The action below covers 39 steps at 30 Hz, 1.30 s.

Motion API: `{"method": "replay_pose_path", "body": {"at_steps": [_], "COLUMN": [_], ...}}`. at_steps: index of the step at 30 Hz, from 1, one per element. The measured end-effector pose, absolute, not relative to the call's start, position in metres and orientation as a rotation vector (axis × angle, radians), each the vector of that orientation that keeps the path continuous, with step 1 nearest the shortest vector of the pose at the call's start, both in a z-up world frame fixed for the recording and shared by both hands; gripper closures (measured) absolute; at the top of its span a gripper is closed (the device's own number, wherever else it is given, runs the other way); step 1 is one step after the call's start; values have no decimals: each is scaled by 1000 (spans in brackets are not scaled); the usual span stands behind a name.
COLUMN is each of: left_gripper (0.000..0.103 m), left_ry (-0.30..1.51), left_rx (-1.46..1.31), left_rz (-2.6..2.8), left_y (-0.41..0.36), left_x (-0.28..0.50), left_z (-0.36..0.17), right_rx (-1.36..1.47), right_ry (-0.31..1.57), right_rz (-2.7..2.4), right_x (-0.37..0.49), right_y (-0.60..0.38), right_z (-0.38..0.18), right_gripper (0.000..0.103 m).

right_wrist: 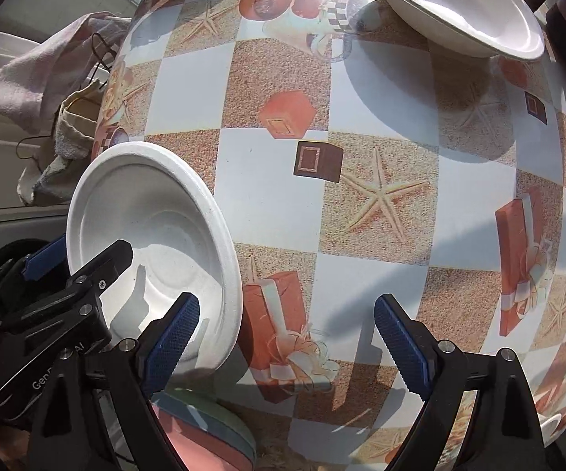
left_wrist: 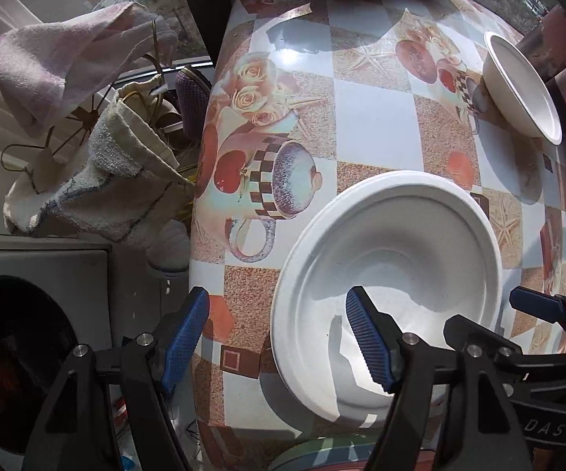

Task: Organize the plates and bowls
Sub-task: 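Close the left gripper on the second bowl rim while the right gripper clamps it, then lift the second bowl with both grippers and carry it over the first bowl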

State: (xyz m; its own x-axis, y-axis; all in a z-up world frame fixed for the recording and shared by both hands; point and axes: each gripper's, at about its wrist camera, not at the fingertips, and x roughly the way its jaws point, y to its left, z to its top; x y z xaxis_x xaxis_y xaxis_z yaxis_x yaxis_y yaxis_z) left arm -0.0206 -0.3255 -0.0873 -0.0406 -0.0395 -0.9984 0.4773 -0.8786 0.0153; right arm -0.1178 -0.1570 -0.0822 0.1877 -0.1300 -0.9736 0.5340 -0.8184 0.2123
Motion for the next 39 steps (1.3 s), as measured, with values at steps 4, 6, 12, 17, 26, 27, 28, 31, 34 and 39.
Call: {"method": "replay_pose_path", "body": {"at_steps": [4, 6, 12, 17, 26, 27, 28, 31, 34, 39], "left_gripper": [36, 43, 68, 68, 68, 68, 67, 66, 66, 66], "left_ry": [448, 425, 436, 430, 299, 273, 248, 189, 147, 111], "left_rx": [1919, 1939, 1978, 2042, 2192, 2209, 2223, 2256, 2267, 2244], "left_rz": [-1966, -1948, -1981, -2013, -2084, -2094, -2103, -2119, -2118, -2149], "left_y": [-324, -320, -295, -255, -155, -144, -136, -112, -98, -90], "left_x": [-23, -24, -36, -40, -29, -26, -23, -12, -2, 15], "left_z": [-97, -101, -98, -101, -101, -101, -101, -101, -97, -77], "right_rx": [1936, 1910, 1926, 1985, 2059, 2064, 2073, 2103, 2126, 2096], "right_ry": [395, 380, 384, 369, 342, 340, 331, 296, 274, 233], "right_rz": [-1676, -1668, -1625, -1641, -1710, -1712, -1712, -1709, -1705, -1733], "right_x": [-114, -112, -107, -107, -85, -80, -77, -66, -59, -54], "right_y": [-161, -163, -161, -120, -30, -23, -15, 4, 16, 33], "right_z": [-85, -84, -87, -89, -90, -90, -91, -93, -93, -74], "right_gripper": [38, 50, 84, 84, 82, 82, 82, 82, 82, 82]}}
